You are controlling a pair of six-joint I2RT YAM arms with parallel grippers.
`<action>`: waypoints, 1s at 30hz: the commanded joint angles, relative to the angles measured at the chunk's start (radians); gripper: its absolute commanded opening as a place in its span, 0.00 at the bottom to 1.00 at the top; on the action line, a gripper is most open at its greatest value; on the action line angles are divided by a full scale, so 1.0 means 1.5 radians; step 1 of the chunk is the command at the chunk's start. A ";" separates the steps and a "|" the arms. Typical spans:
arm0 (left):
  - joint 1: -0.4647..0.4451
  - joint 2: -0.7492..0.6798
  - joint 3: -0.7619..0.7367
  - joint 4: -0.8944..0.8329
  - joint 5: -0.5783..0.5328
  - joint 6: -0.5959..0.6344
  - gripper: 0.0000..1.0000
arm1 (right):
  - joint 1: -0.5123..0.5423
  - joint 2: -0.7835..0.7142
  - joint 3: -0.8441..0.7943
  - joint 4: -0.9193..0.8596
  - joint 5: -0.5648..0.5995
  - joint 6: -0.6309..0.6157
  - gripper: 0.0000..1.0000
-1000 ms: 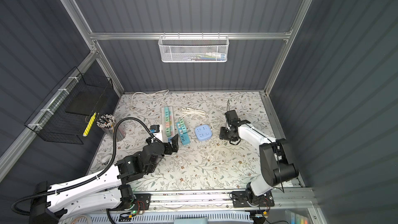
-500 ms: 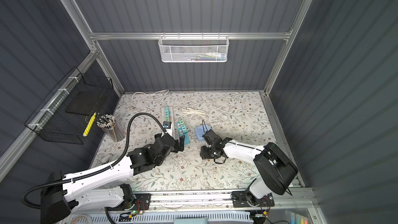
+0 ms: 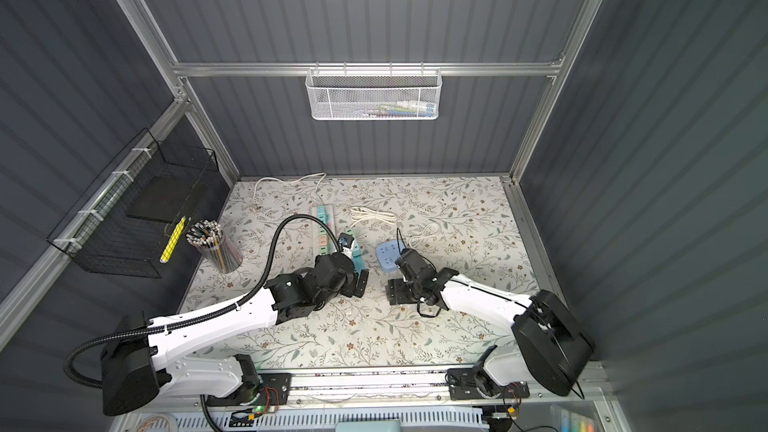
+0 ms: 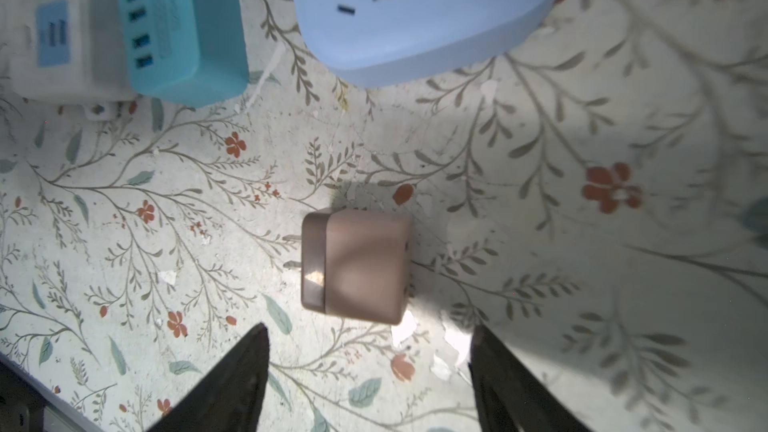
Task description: Insert the plug
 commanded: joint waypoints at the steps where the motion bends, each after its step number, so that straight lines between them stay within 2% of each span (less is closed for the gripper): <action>1: 0.005 0.038 0.062 -0.074 0.027 0.099 1.00 | -0.014 -0.052 -0.023 -0.056 0.096 -0.016 0.80; 3: 0.005 0.051 0.076 -0.074 0.040 0.141 1.00 | -0.019 -0.098 -0.040 -0.076 0.180 0.008 0.85; 5: 0.005 0.072 0.084 -0.066 0.074 0.180 0.99 | -0.026 -0.133 -0.062 -0.075 0.214 0.022 0.88; 8: 0.004 0.138 0.114 -0.092 0.049 0.179 0.89 | -0.037 -0.186 -0.083 -0.084 0.258 0.045 0.90; 10: -0.001 0.179 0.131 -0.102 0.080 0.198 0.83 | -0.041 -0.213 -0.092 -0.107 0.313 0.071 0.90; 12: -0.018 0.209 0.138 -0.091 0.103 0.220 0.81 | -0.043 -0.255 -0.125 -0.095 0.349 0.083 0.92; 17: -0.040 0.297 0.189 -0.121 0.111 0.257 0.81 | -0.054 -0.340 -0.174 -0.075 0.329 0.097 0.95; 24: -0.042 0.374 0.229 -0.123 0.195 0.316 0.80 | -0.068 -0.386 -0.192 -0.064 0.271 0.089 0.96; 30: -0.042 0.440 0.268 -0.136 0.180 0.329 0.73 | -0.069 -0.398 -0.193 -0.064 0.249 0.079 0.96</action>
